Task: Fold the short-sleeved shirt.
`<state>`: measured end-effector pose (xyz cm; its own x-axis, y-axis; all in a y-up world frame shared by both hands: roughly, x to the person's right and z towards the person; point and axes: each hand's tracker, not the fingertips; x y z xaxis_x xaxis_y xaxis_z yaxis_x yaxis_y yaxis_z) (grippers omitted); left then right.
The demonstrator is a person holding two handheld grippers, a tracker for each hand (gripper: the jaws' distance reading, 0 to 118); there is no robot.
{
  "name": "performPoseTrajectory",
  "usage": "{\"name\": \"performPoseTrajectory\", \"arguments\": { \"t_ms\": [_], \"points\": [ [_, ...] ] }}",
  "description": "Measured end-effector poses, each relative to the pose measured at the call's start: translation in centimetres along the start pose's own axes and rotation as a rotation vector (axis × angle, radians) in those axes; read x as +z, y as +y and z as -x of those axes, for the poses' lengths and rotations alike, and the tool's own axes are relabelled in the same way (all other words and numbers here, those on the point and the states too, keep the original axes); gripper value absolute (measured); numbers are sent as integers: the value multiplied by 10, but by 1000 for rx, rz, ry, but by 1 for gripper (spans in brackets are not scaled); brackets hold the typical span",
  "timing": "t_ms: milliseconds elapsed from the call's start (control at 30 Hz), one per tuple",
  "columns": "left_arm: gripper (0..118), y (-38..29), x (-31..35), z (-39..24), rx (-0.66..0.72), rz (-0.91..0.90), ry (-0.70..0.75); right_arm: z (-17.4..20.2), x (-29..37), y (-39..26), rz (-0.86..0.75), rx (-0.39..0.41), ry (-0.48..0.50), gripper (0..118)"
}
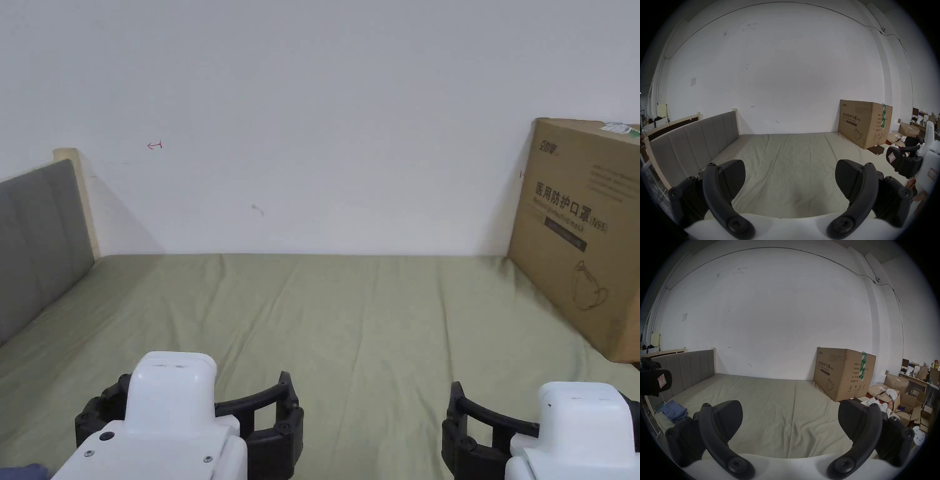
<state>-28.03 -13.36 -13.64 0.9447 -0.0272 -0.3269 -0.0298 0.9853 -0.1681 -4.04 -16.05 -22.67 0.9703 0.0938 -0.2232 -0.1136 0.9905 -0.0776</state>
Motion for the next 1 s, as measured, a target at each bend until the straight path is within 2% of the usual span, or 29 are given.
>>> {"name": "performPoseTrajectory", "arguments": {
  "t_ms": [200,533,700,1000],
  "points": [
    [113,0,0,-3,-30,6,28,1,-1,-1,8,5,-1,117],
    [113,5,-1,1,28,83,32,-1,-5,-1,37,-3,4,117],
    [113,5,0,-1,-17,62,45,-1,-5,-1,45,-11,14,117],
    [113,5,-1,-1,6,80,5,-1,-3,1,34,0,16,117]
  ]
}}
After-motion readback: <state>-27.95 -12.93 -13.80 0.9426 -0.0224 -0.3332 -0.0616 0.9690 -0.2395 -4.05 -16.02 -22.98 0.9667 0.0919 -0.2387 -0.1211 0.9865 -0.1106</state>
